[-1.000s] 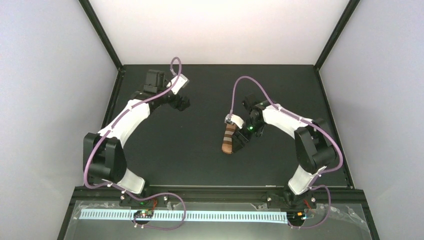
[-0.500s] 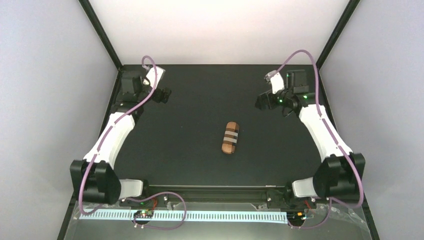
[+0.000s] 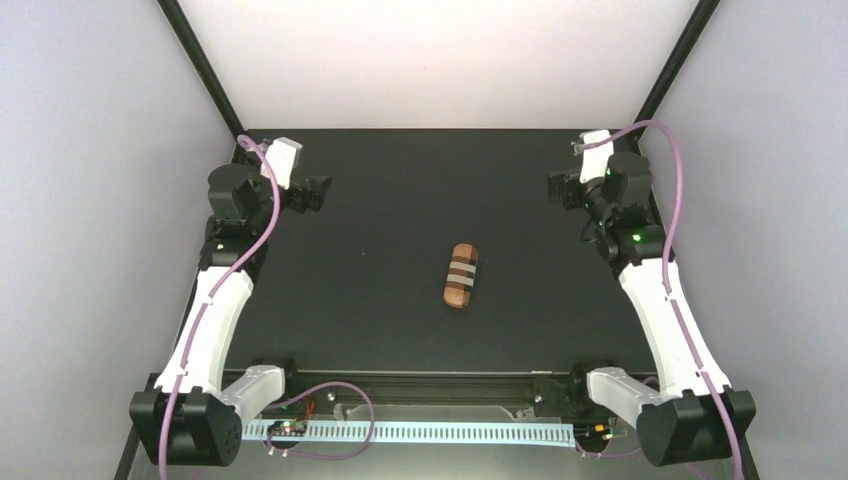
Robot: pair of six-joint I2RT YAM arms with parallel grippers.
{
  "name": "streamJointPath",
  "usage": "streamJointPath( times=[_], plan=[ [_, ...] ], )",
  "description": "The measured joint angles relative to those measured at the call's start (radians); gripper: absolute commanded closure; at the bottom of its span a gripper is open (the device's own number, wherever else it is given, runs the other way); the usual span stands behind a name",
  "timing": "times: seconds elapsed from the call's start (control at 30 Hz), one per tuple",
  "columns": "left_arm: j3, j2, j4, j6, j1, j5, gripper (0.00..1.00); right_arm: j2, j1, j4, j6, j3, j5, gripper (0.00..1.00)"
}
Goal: Organize the sunglasses
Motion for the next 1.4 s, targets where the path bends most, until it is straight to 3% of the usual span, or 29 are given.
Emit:
streamJointPath(
  times=[0.23, 0.77, 1.4],
  plan=[
    [-0.039, -0.077, 0.002, -0.012, 0.0, 0.093, 0.01, -0.133, 0.0, 0.045, 0.0, -0.044, 0.001, 0.0],
    [-0.1, -0.208, -0.016, -0.011, 0.0, 0.095, 0.01, -0.24, 0.0, 0.095, -0.028, -0.152, 0.027, 0.0],
    [-0.1, -0.185, -0.023, -0.011, 0.0, 0.11, 0.01, -0.251, -0.001, 0.129, -0.05, -0.168, 0.041, 0.0]
  ],
)
